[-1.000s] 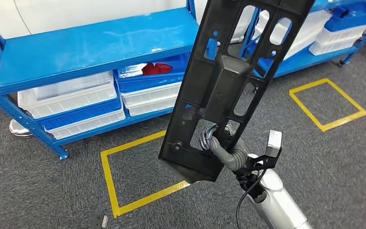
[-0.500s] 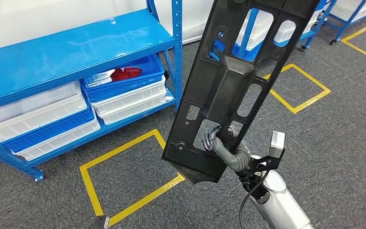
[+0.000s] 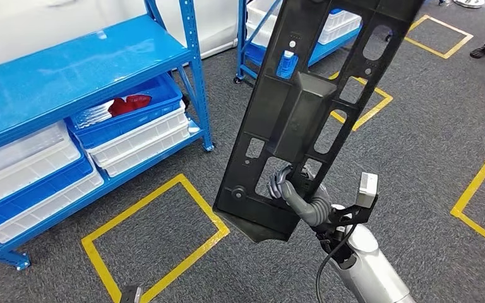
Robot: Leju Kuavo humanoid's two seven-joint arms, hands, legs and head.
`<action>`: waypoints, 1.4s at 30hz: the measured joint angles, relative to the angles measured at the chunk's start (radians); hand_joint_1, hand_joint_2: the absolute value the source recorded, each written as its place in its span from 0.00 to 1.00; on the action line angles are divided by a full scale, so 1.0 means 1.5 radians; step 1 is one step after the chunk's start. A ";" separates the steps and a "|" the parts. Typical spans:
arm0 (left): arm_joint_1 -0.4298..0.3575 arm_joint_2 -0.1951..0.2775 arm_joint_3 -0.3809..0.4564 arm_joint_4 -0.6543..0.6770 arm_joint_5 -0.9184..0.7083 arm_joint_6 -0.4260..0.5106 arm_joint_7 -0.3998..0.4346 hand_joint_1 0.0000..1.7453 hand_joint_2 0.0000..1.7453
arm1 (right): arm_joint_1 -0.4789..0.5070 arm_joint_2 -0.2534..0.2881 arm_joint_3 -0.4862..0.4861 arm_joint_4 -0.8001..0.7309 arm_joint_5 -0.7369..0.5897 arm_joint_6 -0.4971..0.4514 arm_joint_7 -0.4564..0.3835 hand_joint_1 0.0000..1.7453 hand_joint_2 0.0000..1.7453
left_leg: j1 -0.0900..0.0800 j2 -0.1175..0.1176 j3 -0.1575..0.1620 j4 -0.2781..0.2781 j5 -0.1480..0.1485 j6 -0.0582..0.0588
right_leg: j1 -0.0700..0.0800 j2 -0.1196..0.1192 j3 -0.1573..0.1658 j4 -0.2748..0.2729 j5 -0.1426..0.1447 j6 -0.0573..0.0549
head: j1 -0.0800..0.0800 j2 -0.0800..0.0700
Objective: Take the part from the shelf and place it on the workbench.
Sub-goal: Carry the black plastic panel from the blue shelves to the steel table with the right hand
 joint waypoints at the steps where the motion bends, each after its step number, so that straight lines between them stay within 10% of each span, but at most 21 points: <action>1: 0.000 0.000 0.000 0.000 0.000 0.000 0.000 0.00 1.00 | 0.000 0.000 0.000 0.000 0.000 0.001 0.000 1.00 1.00 | -0.001 0.005 0.001 -0.001 0.000 -0.004 | 0.003 0.002 -0.001 -0.002 -0.002 -0.006 | 0.000 0.000; 5: -0.002 -0.001 0.000 0.000 0.000 0.000 -0.001 0.00 1.00 | 0.000 0.000 -0.003 -0.002 -0.001 0.002 0.001 1.00 1.00 | 0.002 -0.010 -0.008 0.028 -0.025 -0.018 | 0.001 0.027 -0.002 -0.009 0.005 -0.025 | 0.000 0.000; 8: 0.002 -0.001 0.000 0.000 0.001 0.000 -0.002 0.00 1.00 | 0.000 0.002 -0.003 -0.003 -0.001 0.002 0.002 1.00 1.00 | 0.002 -0.044 -0.065 0.157 -0.088 -0.018 | 0.002 0.049 -0.002 -0.010 0.008 -0.033 | 0.000 0.000; 10: 0.005 0.000 0.000 0.000 0.001 0.000 -0.002 0.00 1.00 | 0.002 0.002 -0.003 -0.003 -0.001 0.002 0.004 1.00 1.00 | 0.001 -0.048 -0.086 0.196 -0.091 -0.015 | 0.006 0.066 -0.003 -0.008 0.008 -0.034 | 0.000 0.000; 14: 0.004 0.000 0.000 0.000 0.001 0.000 -0.002 0.00 1.00 | 0.003 0.002 -0.003 -0.003 -0.001 0.002 0.006 1.00 1.00 | 0.001 -0.083 -0.021 0.046 -0.011 -0.002 | 0.008 0.100 -0.005 -0.001 0.008 -0.031 | 0.000 0.000; 18: 0.003 0.000 0.000 0.000 0.001 0.001 -0.002 0.00 1.00 | 0.009 0.002 -0.005 -0.006 -0.001 0.002 0.008 1.00 1.00 | -0.001 -0.084 -0.002 0.004 -0.001 0.005 | 0.003 0.123 -0.013 -0.002 0.013 -0.015 | 0.000 0.000; 25: 0.004 -0.002 0.000 0.000 0.003 0.001 -0.004 0.00 1.00 | 0.016 0.002 -0.012 -0.008 -0.002 0.002 0.010 1.00 1.00 | 0.002 -0.028 0.004 -0.011 0.006 0.015 | -0.004 0.041 -0.105 0.185 -0.070 0.005 | 0.000 0.000; 31: 0.002 -0.002 0.000 0.000 0.004 0.001 -0.004 0.00 1.00 | 0.016 0.002 -0.014 -0.011 -0.002 0.001 0.010 1.00 1.00 | -0.004 0.011 0.012 -0.007 -0.006 -0.002 | -0.001 -0.015 -0.007 -0.005 0.005 -0.004 | 0.000 0.000; 35: 0.000 -0.003 0.000 0.000 0.004 0.001 -0.005 0.00 1.00 | 0.016 0.002 -0.014 -0.014 -0.002 0.001 0.010 1.00 1.00 | -0.002 0.009 0.011 0.008 -0.025 -0.017 | 0.000 0.016 -0.007 -0.010 0.008 -0.022 | 0.000 0.000; 39: 0.005 -0.003 0.000 0.000 0.006 0.001 -0.006 0.00 1.00 | 0.017 0.004 -0.014 -0.016 -0.003 0.002 0.010 1.00 1.00 | 0.000 -0.045 -0.065 0.172 -0.101 -0.018 | 0.001 0.050 -0.005 -0.013 0.010 -0.032 | 0.000 0.000; 42: 0.006 -0.002 0.000 0.000 0.007 0.001 -0.006 0.00 1.00 | 0.019 0.005 -0.014 -0.016 -0.003 0.001 0.010 1.00 1.00 | -0.001 -0.053 -0.069 0.159 -0.066 -0.010 | 0.005 0.079 -0.004 -0.011 0.010 -0.033 | 0.000 0.000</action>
